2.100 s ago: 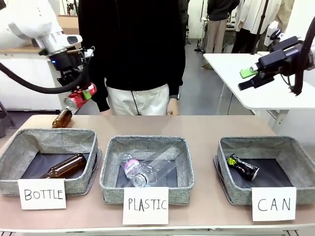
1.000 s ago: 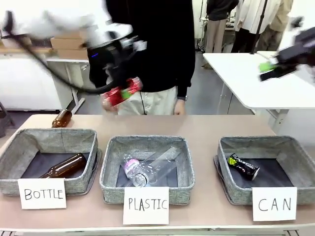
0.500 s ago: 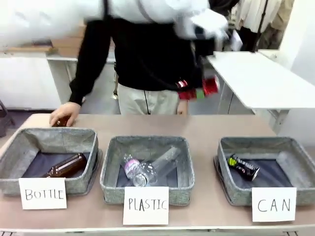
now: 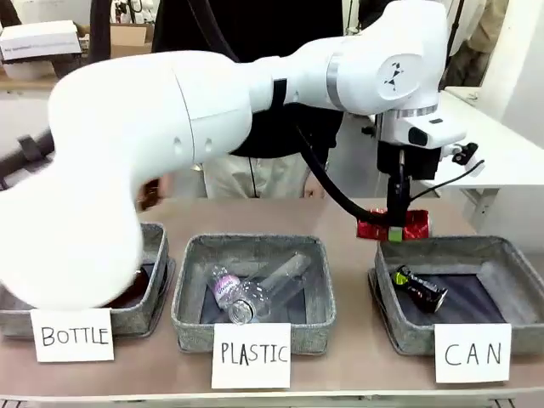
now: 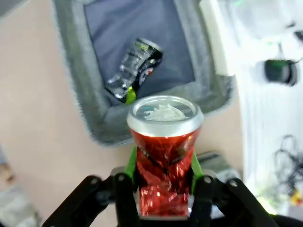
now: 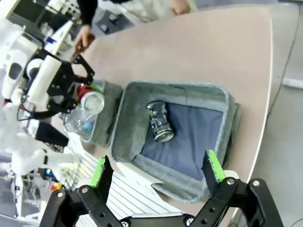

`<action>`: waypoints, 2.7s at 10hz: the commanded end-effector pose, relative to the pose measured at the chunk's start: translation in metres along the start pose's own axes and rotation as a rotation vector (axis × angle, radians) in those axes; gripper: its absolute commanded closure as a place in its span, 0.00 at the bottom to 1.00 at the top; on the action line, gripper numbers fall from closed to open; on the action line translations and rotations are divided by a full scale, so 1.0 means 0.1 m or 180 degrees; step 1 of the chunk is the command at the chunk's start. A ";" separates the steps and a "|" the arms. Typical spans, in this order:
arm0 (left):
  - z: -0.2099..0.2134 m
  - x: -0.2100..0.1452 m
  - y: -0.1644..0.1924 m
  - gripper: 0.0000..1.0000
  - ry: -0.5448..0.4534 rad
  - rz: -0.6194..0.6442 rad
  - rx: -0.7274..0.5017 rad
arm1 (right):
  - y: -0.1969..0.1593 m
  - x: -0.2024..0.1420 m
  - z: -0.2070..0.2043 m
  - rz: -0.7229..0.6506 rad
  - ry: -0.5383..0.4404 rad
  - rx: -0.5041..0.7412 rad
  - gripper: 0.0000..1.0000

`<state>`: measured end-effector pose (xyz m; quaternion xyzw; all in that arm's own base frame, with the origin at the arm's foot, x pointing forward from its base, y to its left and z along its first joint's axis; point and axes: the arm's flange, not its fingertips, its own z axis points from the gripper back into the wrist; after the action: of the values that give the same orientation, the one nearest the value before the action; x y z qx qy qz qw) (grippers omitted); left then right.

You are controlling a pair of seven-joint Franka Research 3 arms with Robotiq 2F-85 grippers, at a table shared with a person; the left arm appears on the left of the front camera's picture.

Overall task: Sort the can waste into the basket.
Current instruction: Pick up the can waste from the table and place it in the right Fabric basket.

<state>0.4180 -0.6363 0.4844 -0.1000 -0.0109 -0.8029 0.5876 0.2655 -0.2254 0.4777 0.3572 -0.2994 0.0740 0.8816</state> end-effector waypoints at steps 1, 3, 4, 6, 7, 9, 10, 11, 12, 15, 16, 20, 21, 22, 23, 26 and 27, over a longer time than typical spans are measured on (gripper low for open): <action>0.24 0.56 0.53 0.55 -0.0533 0.0753 -0.0456 | -0.03 0.00 0.06 -0.0086 -0.0040 -0.0040 0.01; 0.09 0.77 0.55 0.55 -0.0906 0.1323 -0.0828 | -0.03 0.00 0.06 -0.0086 -0.0040 -0.0040 0.01; -0.05 0.09 -0.04 0.55 -0.0375 0.0719 -0.0491 | -0.03 0.00 0.06 -0.0086 -0.0040 -0.0040 0.01; -0.17 0.18 -0.04 0.55 -0.0583 0.1085 -0.0746 | -0.03 0.00 0.06 -0.0086 -0.0040 -0.0040 0.01; -0.20 0.12 0.02 0.55 -0.0639 0.1055 -0.0747 | -0.03 0.00 0.06 -0.0086 -0.0040 -0.0040 0.01; -0.22 0.09 -0.05 0.55 -0.1372 0.1012 -0.0526 | -0.03 0.00 0.06 -0.0086 -0.0040 -0.0040 0.01; -0.24 0.08 -0.09 0.55 -0.1478 0.0934 -0.0407 | -0.03 0.00 0.06 -0.0086 -0.0040 -0.0040 0.01; -0.28 0.06 -0.16 0.55 -0.1503 0.0937 -0.0392 | -0.03 0.00 0.06 -0.0086 -0.0040 -0.0040 0.01; -0.30 0.06 -0.17 0.55 -0.1433 0.0935 -0.0380 | -0.03 0.00 0.06 -0.0086 -0.0040 -0.0040 0.01; -0.35 0.06 -0.20 0.00 -0.1290 0.0948 -0.0416 | -0.03 0.00 0.06 -0.0086 -0.0040 -0.0040 0.01; -0.33 0.05 -0.20 0.00 -0.1300 0.0943 -0.0377 | -0.03 0.00 0.06 -0.0086 -0.0040 -0.0040 0.01; -0.13 -0.15 -0.21 0.00 -0.0843 0.1394 -0.0546 | 0.00 0.03 0.01 0.0004 -0.0006 0.0079 0.01; 0.14 -0.45 -0.30 0.00 -0.0485 0.1736 -0.0636 | 0.08 0.16 -0.08 0.0054 0.0009 0.0096 0.01; 0.53 -1.03 -0.45 0.00 -0.0409 0.2188 -0.0596 | 0.26 0.39 -0.24 0.0233 -0.0019 0.0159 0.01; 0.80 -1.60 -0.58 0.00 -0.0518 0.2529 -0.0759 | 0.47 0.66 -0.45 0.0351 -0.0058 0.0188 0.01; 1.05 -3.22 -1.07 0.00 -0.1620 0.3328 -0.1032 | 1.27 1.45 -1.29 -0.0107 -0.0379 0.0327 0.01; 1.05 -3.72 -1.32 0.00 -0.2051 0.3478 -0.1192 | 1.50 1.59 -1.53 -0.0332 -0.0289 0.0292 0.01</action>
<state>0.5696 -0.3810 0.6558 -0.3493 0.0580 -0.3683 0.8596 0.3948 -0.0380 0.5675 0.4170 -0.3284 0.0710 0.8445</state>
